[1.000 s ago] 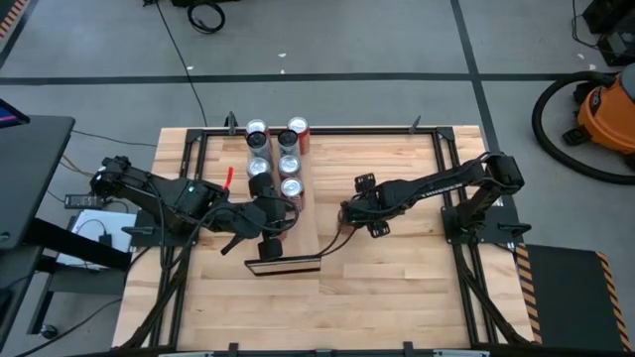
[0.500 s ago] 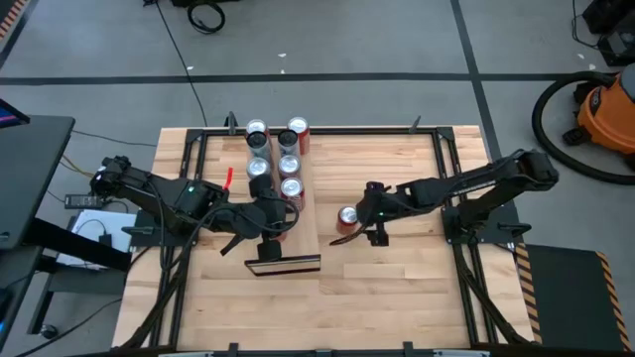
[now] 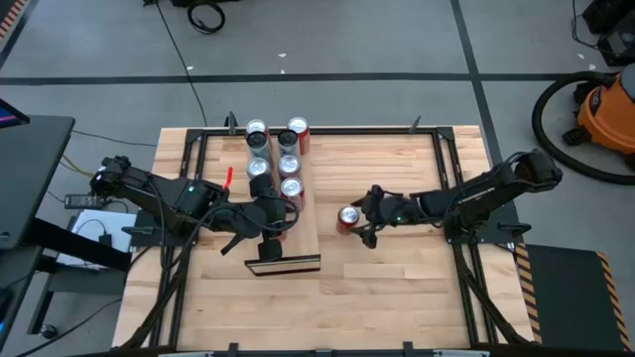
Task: Place canned beverage on shelf
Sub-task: Align the red and black soda can with the other red and black soda can on the shelf
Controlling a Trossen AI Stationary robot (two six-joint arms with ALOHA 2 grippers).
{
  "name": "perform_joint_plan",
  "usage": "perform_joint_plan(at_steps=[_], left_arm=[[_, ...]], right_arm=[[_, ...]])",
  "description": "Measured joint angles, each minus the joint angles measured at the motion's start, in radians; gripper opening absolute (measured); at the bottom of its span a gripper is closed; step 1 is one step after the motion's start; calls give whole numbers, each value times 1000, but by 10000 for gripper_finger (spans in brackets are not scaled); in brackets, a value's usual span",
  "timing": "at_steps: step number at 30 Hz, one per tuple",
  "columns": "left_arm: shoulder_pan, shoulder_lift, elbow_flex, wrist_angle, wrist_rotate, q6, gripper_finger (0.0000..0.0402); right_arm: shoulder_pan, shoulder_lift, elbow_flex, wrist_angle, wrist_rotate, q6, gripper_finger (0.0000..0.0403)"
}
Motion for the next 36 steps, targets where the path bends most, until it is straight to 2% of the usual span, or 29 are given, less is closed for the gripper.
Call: perform_joint_plan(at_steps=[5, 13, 17, 24, 31, 33, 36], left_arm=[[0, 0, 0, -1, 0, 1, 121], [0, 0, 0, -1, 0, 2, 121], [0, 0, 0, -1, 0, 5, 121], [0, 0, 0, -1, 0, 5, 121], [0, 0, 0, -2, 0, 4, 121], [0, 0, 0, -2, 0, 4, 121], [0, 0, 0, -2, 0, 4, 121]], right_arm=[[0, 0, -37, 88, 51, -2, 388], [-6, 0, -37, 88, 26, -96, 370], [-33, 0, -37, 82, -64, -200, 348], [-115, -2, -34, 58, -253, -331, 340], [-192, -1, -36, 44, -579, -495, 339], [-198, 0, -36, 46, -622, -531, 339], [-199, 0, -37, 46, -621, -550, 339]])
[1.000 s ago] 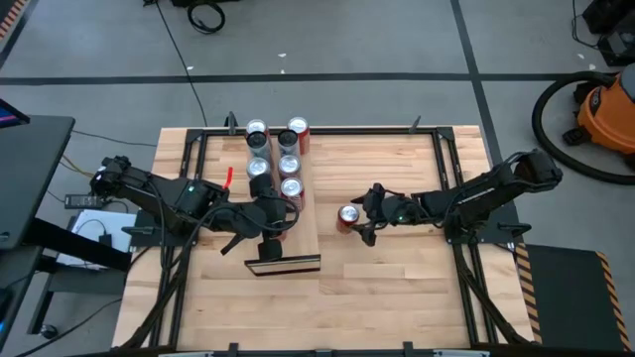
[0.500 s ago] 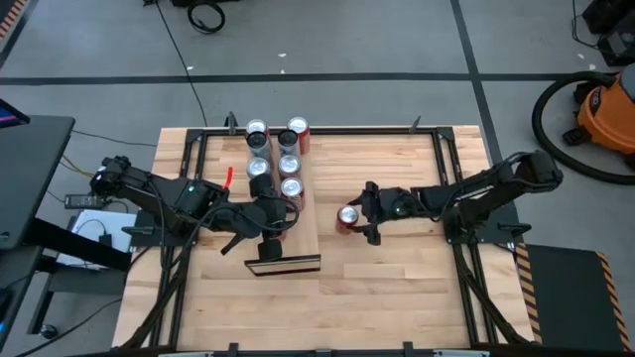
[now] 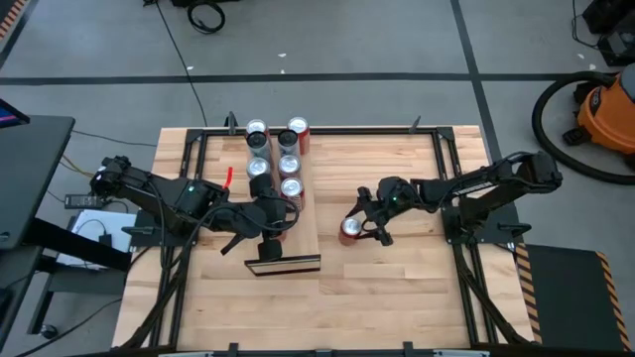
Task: Place canned beverage on shelf
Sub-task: Align the red and black soda can with the other red and black soda can on the shelf
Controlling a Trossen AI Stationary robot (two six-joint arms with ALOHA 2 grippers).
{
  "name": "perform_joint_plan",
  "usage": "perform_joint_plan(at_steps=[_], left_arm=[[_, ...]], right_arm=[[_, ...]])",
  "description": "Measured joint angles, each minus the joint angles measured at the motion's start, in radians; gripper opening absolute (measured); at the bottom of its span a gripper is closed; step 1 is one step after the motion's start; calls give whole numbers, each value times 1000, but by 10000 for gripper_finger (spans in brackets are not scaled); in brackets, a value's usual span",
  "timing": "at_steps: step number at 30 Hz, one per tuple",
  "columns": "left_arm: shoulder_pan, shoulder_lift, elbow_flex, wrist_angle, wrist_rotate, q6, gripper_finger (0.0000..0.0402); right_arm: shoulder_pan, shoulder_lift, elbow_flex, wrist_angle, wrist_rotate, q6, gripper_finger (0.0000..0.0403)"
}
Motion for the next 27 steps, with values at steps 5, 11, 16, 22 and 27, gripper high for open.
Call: perform_joint_plan(at_steps=[5, 11, 16, 22, 27], left_arm=[[0, 0, 0, 0, 0, -2, 121], [0, 0, 0, 0, 0, -4, 121], [0, 0, 0, 0, 0, -4, 121], [0, 0, 0, 0, 0, -4, 121], [0, 0, 0, 0, 0, -4, 121]], right_arm=[[2, 0, 0, 2, 43, 46, 344], [18, 2, -3, -7, 107, 68, 379], [51, 2, -2, -24, 222, 39, 398], [61, 2, -2, -131, 336, 14, 394], [60, 2, -2, -182, 371, 45, 394]])
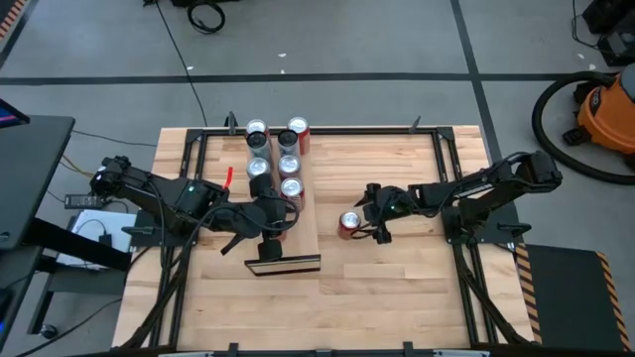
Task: Place canned beverage on shelf
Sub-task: Align the red and black soda can with the other red and black soda can on the shelf
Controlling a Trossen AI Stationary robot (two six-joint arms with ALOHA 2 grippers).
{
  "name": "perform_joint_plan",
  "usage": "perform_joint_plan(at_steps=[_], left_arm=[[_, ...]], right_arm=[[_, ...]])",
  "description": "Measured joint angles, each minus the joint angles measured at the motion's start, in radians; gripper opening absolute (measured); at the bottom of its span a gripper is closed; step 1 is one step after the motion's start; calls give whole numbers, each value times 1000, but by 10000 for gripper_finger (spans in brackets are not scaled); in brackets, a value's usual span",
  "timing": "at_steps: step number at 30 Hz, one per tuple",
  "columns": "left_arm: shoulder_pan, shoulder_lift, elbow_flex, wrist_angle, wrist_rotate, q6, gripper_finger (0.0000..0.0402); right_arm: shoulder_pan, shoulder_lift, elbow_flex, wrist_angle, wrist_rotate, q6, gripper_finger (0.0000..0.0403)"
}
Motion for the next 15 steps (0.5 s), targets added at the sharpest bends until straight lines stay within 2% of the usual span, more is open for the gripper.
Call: perform_joint_plan(at_steps=[8, 15], left_arm=[[0, 0, 0, 0, 0, 0, 121], [0, 0, 0, 1, 0, 1, 121]], right_arm=[[5, 0, 1, 10, -102, 119, 394], [44, 82, 2, 202, -23, 223, 394]])
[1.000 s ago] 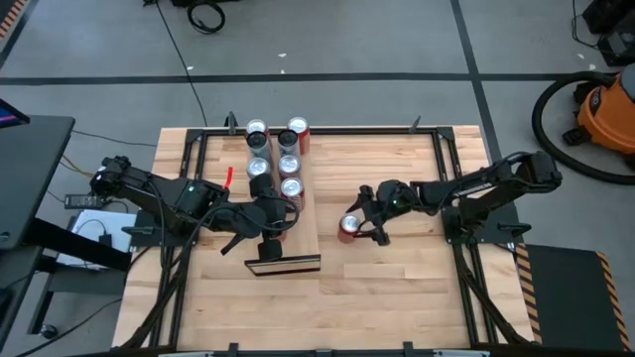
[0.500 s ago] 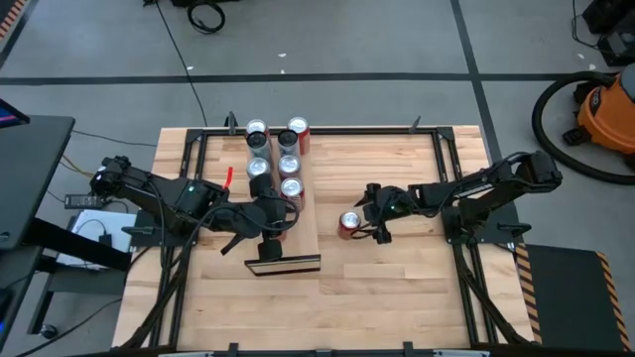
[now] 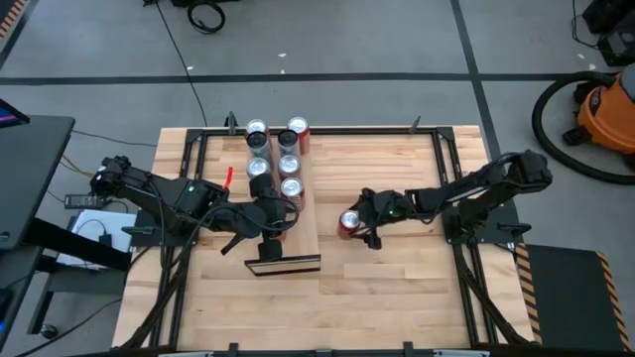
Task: Place canned beverage on shelf
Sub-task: Align the red and black soda can with the other red and black soda can on the shelf
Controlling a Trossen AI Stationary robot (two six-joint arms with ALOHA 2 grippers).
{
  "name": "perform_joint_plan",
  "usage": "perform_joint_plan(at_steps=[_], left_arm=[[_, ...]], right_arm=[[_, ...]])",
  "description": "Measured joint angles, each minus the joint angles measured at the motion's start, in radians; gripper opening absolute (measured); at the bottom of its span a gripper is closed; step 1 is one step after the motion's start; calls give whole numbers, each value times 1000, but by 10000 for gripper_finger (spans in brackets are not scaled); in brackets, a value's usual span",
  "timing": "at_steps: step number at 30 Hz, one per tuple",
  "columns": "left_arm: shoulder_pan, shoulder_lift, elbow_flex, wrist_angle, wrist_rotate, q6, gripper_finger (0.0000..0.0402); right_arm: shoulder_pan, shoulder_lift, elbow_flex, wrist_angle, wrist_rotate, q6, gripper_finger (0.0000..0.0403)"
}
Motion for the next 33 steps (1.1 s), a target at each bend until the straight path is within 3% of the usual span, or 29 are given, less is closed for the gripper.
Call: perform_joint_plan(at_steps=[6, 11, 16, 21, 27, 33], left_arm=[[0, 0, 0, 0, 0, 0, 121], [0, 0, 0, 0, 0, 0, 121], [0, 0, 0, 0, 0, 0, 121], [0, 0, 0, 1, -1, 23, 121], [0, 0, 29, -27, -37, 37, 121], [-3, -3, 127, -124, -41, -1, 121]], right_arm=[[13, 129, 1, 178, 4, 51, 392], [14, 157, 0, 174, 4, 52, 362], [14, 115, -1, 164, -3, 44, 314], [3, 4, 28, 42, -3, 26, 313], [2, -151, 160, -116, -2, -7, 330], [1, -142, 314, -174, -43, -52, 327]])
